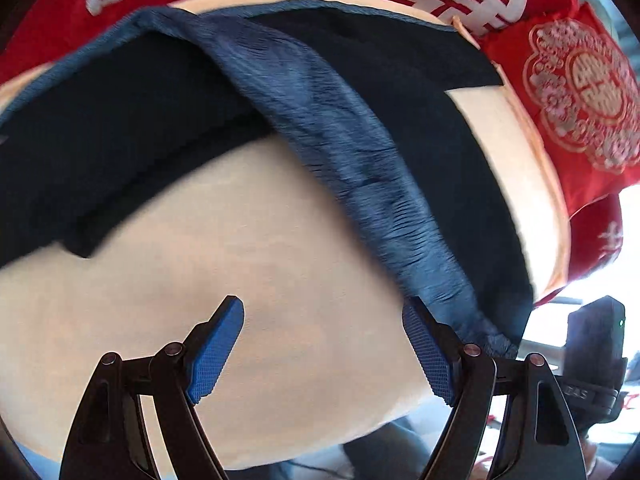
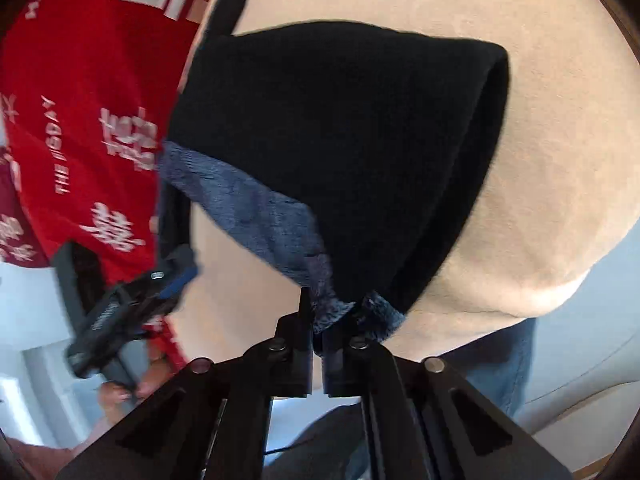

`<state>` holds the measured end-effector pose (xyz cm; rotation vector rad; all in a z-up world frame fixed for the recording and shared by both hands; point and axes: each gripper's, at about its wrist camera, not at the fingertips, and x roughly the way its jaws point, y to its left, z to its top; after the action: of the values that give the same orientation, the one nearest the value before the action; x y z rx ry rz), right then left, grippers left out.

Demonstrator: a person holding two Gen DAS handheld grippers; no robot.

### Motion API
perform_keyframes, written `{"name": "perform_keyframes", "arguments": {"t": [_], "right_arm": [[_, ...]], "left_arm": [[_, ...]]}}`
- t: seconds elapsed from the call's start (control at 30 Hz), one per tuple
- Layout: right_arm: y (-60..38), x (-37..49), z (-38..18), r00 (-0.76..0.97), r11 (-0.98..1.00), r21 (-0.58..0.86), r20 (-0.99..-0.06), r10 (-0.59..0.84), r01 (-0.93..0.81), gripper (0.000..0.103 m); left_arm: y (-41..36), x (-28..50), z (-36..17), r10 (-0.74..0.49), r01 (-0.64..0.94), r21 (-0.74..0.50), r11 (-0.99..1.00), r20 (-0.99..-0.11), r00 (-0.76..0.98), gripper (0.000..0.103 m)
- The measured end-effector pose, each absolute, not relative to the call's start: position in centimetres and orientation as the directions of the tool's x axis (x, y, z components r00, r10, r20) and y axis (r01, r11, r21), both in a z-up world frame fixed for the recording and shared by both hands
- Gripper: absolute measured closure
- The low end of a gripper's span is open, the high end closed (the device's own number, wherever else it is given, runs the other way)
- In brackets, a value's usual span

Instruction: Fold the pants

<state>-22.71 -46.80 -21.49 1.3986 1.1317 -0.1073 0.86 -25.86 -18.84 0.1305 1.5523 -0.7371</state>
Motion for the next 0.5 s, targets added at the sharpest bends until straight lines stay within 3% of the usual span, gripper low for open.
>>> {"name": "perform_keyframes", "arguments": {"t": [0.13,0.37,0.43,0.5], "right_arm": [[-49.0,-22.2,-18.0,0.637,0.156,0.824,-0.527,0.562,0.545,0.1],[-50.4,-20.0,-17.0,0.611,0.164,0.843,-0.491,0.62,0.512,0.1],[-50.4,-20.0,-17.0,0.611,0.15,0.847,-0.479,0.63,0.509,0.1],[-50.9,-19.9,-16.7,0.609,0.149,0.851,-0.472,0.638,0.504,0.1]], "left_arm": [[-28.3,1.4,-20.1,-0.415,0.414,-0.501,0.76,-0.864,-0.284,0.02],[-31.3,2.0,-20.8,-0.473,0.331,-0.552,0.765,-0.831,-0.293,0.022],[-32.0,2.2,-20.9,-0.49,0.312,-0.579,0.753,-0.81,-0.321,0.047],[-32.9,2.5,-21.2,-0.493,0.302,-0.593,0.747,-0.798,-0.348,0.087]]}}
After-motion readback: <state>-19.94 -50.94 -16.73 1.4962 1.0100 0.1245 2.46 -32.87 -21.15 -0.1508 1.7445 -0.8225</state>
